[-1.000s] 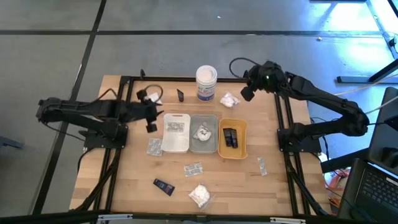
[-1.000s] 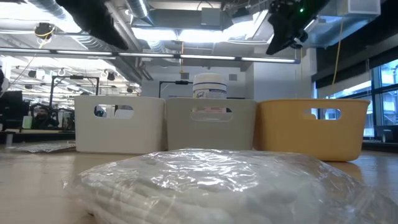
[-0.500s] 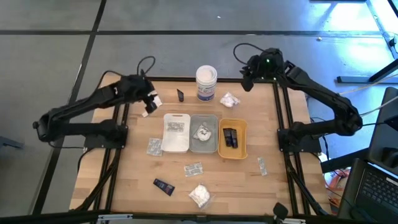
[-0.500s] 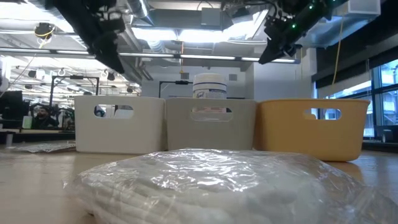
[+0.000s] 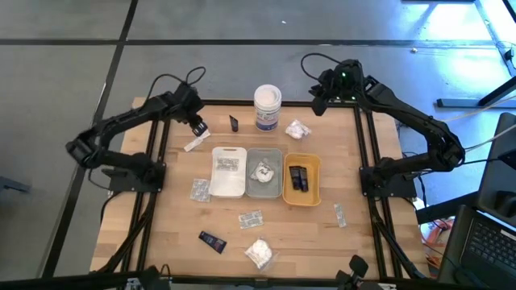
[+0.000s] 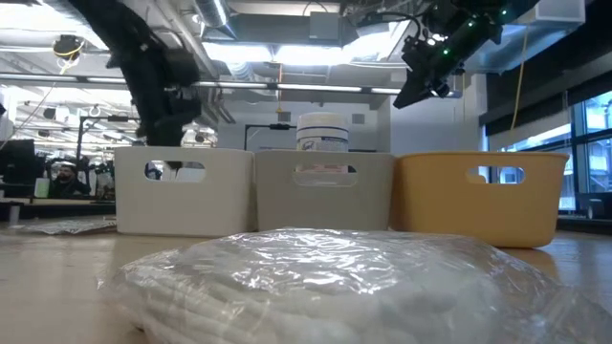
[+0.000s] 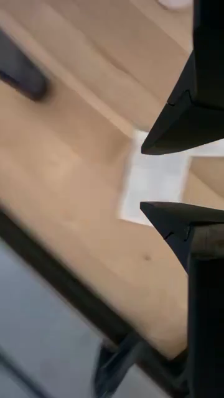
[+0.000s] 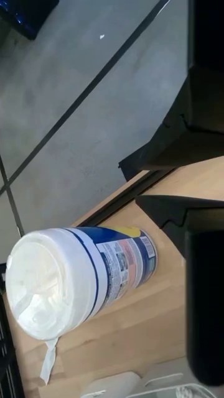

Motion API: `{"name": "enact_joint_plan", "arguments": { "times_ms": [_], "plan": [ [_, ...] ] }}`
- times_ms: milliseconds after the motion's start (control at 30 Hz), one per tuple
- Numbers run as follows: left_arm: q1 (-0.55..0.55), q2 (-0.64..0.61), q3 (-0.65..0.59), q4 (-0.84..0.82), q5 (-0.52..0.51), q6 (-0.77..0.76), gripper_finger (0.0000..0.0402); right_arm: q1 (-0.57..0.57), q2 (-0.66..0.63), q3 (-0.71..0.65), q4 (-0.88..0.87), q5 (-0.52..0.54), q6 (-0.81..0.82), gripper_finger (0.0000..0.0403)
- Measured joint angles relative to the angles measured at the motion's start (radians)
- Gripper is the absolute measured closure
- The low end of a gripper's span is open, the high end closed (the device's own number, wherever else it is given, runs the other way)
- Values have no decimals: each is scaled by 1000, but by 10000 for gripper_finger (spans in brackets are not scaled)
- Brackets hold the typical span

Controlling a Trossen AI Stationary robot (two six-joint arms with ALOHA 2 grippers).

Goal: Pick & Place Travel size toiletries
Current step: Put the white band-aid into the white bin

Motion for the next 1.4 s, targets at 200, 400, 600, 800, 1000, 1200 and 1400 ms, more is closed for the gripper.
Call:
{"name": "enact_joint_plan", "arguments": {
  "times_ms": [200,400,600,800,1000,1200,1400],
  "plan": [
    [37,156,119,-79,28,36,272,0,0,0,0,0,-1,310],
    [36,274,246,-179,27,118,272,0,0,0,-2,-10,-3,300],
    [36,358,283,-218,-23,210,272,0,0,0,-5,-29,-10,301],
    [48,420,285,-225,-21,348,272,0,0,0,-7,-29,-10,316],
    [49,448,285,-219,36,415,272,0,0,0,-7,-46,-10,325],
    [63,451,285,-204,24,469,272,0,0,0,-8,-52,-11,323],
    [67,454,285,-192,24,544,272,0,0,0,-8,-52,-19,311]
  ]
}}
